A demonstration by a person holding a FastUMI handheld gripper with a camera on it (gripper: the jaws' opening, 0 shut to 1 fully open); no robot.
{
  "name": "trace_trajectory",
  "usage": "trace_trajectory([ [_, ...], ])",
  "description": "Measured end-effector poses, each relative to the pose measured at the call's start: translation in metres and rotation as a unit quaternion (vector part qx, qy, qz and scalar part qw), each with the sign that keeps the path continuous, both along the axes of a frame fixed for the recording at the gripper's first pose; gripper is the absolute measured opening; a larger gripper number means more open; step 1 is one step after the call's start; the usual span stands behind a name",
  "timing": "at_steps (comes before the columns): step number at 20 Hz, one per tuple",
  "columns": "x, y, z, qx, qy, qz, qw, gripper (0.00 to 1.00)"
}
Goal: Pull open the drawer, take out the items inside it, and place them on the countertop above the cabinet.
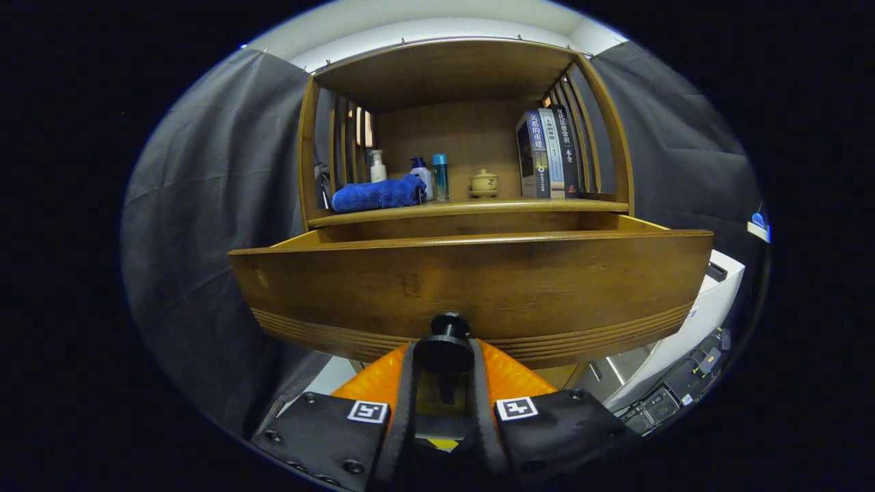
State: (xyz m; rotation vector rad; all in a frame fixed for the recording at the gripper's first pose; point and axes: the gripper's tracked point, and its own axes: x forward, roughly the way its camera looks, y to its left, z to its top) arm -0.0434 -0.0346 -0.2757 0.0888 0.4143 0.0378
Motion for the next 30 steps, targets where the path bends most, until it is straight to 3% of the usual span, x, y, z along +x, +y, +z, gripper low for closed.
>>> trace_trajectory([
  [4,0.001,0.0,0.0,-0.001,0.0,-0.002,1.0,0.46],
  [17,-0.006,0.017,0.004,-0.018,-0.001,0.02,1.0,1.0],
  [20,-0.004,0.018,0.029,-0.006,-0.024,0.021,0.999,1.0],
  [26,0.016,0.021,0.128,0.002,-0.114,0.027,0.993,1.0],
  [30,0.058,0.017,0.167,0.031,-0.096,0.013,0.995,1.0],
])
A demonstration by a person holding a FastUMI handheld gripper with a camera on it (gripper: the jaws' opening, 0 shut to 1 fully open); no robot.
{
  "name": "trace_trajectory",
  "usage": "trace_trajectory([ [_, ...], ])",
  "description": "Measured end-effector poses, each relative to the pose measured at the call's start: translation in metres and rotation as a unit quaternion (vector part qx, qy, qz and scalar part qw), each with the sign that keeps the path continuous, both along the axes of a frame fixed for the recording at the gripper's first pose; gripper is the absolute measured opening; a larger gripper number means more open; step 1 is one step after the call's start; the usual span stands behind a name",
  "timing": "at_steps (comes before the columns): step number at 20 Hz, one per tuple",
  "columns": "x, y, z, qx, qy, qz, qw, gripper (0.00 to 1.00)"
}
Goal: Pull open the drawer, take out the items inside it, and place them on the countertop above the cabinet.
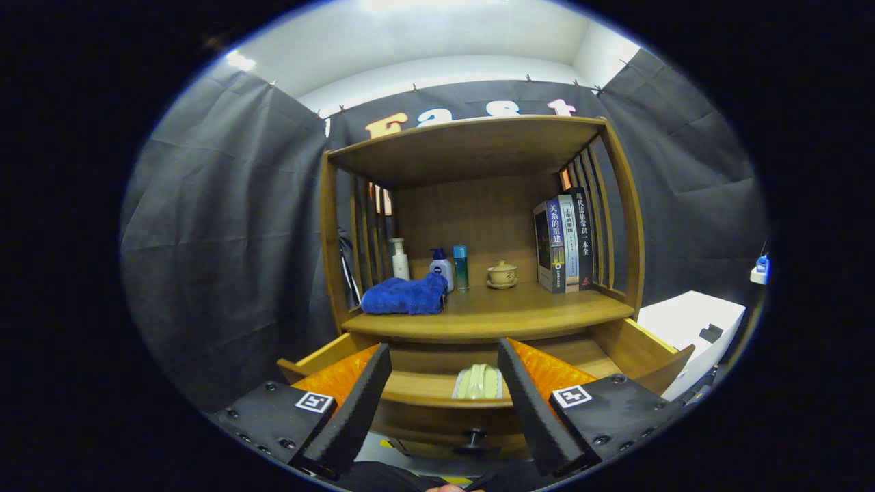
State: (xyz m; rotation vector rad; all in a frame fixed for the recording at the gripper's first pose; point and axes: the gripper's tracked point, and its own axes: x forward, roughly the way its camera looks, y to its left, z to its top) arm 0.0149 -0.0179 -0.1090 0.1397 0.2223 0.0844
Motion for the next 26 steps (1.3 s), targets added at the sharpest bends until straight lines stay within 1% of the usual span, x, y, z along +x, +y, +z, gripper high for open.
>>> trace_trajectory([
  [2,0.025,0.005,-0.004,0.032,0.046,0.011,0.998,0.99],
  [4,0.055,0.002,-0.014,0.047,0.082,0.016,0.995,0.98],
  [6,0.08,-0.012,-0.037,0.037,0.115,-0.002,0.993,0.98],
  [8,0.093,-0.022,-0.064,0.027,0.166,-0.011,0.986,0.98],
  [10,0.099,-0.024,-0.085,0.034,0.207,-0.015,0.978,0.98],
  [12,0.103,-0.027,-0.1,0.032,0.234,-0.021,0.972,0.98],
  [16,0.102,-0.025,-0.122,0.019,0.272,-0.022,0.962,0.98],
  [23,0.095,-0.015,-0.154,0.031,0.328,-0.013,0.944,0.94],
  [24,0.094,-0.014,-0.159,0.03,0.335,-0.011,0.942,0.93],
  [26,0.091,-0.008,-0.166,0.039,0.346,0.001,0.937,0.72],
])
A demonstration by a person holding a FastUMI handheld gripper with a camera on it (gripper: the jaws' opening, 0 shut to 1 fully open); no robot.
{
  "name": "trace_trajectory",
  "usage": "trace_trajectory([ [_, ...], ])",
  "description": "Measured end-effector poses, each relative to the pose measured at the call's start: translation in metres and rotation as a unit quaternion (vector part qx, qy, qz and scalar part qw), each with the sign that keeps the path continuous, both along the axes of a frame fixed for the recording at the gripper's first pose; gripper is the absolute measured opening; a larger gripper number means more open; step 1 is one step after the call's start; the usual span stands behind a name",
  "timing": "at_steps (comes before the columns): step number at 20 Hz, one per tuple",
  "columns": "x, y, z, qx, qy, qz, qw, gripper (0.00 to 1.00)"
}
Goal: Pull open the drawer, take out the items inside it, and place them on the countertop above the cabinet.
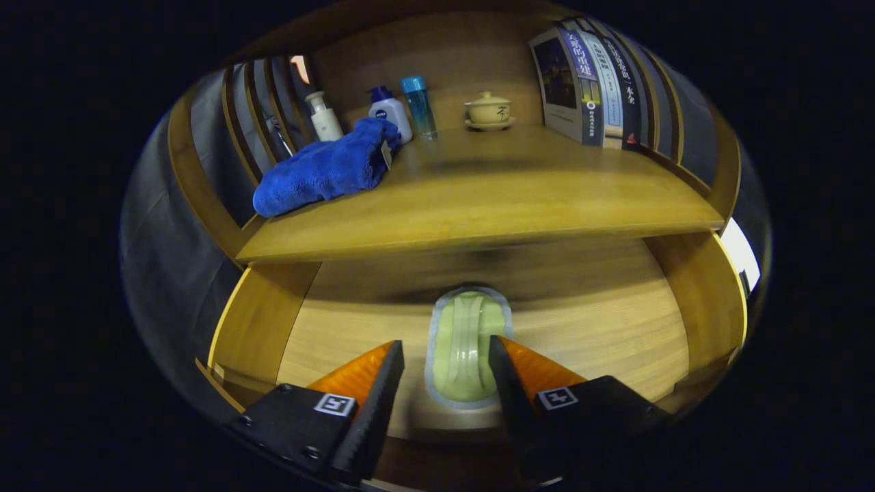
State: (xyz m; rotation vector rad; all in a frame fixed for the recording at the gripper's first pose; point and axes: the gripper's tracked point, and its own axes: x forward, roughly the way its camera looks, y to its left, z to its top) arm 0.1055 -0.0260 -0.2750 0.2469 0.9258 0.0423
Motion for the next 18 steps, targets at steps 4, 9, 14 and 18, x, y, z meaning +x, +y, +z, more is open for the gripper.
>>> trace_trajectory([
  [4,-0.003,-0.003,-0.004,-0.005,-0.015,-0.008,1.0,0.33],
  [9,-0.001,-0.004,-0.006,0.002,-0.016,-0.015,1.0,0.24],
  [14,-0.001,-0.009,0.004,-0.005,-0.027,-0.017,0.999,0.24],
  [18,-0.008,-0.004,0.025,0.003,-0.04,-0.006,0.999,0.24],
])
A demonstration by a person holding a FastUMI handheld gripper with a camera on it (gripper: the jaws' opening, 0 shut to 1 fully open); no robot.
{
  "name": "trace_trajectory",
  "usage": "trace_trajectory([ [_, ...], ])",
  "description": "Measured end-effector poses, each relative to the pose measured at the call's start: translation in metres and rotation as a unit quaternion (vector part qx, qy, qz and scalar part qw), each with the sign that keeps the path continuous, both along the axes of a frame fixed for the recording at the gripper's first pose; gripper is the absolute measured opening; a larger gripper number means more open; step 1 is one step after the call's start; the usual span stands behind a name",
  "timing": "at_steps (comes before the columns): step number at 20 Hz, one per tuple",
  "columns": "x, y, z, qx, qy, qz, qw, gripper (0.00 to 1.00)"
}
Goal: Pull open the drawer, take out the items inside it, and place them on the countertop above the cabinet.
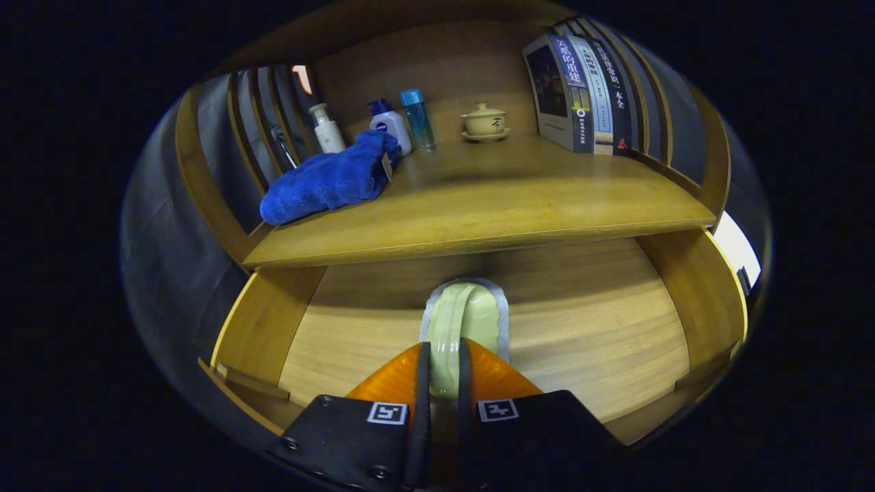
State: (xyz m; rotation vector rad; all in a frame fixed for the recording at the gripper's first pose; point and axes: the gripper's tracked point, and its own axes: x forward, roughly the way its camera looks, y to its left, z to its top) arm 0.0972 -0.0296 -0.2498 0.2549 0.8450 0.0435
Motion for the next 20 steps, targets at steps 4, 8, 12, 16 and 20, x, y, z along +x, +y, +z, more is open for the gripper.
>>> trace_trajectory([
  [4,-0.004,0.005,0.022,0.0,-0.023,0.011,1.0,0.24],
  [8,-0.009,0.014,0.049,0.012,-0.04,0.025,0.999,0.24],
  [12,-0.008,0.021,0.086,0.039,-0.071,0.029,0.996,0.24],
  [16,0.003,0.018,0.128,0.041,-0.113,0.031,0.992,0.24],
  [20,0.03,0.005,0.16,0.032,-0.154,0.019,0.987,0.24],
])
